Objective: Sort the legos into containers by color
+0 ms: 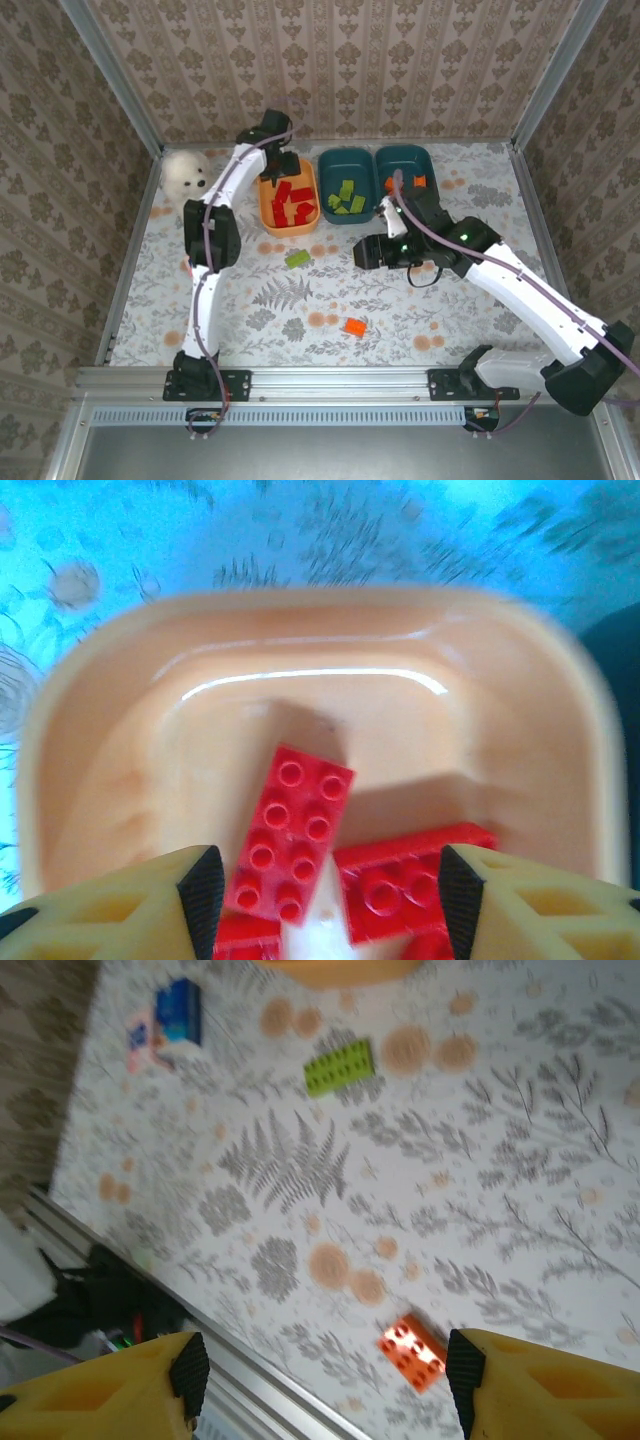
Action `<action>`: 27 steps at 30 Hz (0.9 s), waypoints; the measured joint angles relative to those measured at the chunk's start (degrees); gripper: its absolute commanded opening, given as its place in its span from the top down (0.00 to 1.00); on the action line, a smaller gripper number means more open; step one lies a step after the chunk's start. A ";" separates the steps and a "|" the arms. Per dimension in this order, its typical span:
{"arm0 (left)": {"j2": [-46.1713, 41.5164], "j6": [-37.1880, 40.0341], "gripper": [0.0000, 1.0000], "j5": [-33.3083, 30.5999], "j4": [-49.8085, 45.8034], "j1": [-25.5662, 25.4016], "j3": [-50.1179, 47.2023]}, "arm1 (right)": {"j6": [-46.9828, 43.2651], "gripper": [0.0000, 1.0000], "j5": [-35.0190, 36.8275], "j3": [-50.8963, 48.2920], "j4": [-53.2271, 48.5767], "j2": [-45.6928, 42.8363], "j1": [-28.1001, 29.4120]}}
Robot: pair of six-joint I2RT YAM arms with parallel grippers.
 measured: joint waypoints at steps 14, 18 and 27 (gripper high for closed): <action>-55.67 -6.84 0.30 7.65 13.97 -4.44 -55.10 | 5.68 0.15 7.45 -7.52 -5.01 11.76 19.98; -65.22 -8.35 0.30 8.33 12.13 -5.77 -67.69 | 5.49 0.10 9.29 -9.40 -3.41 14.40 23.89; -80.81 -9.88 0.30 7.61 6.97 -6.71 -72.67 | -0.61 0.12 17.25 -5.51 -5.07 26.99 25.46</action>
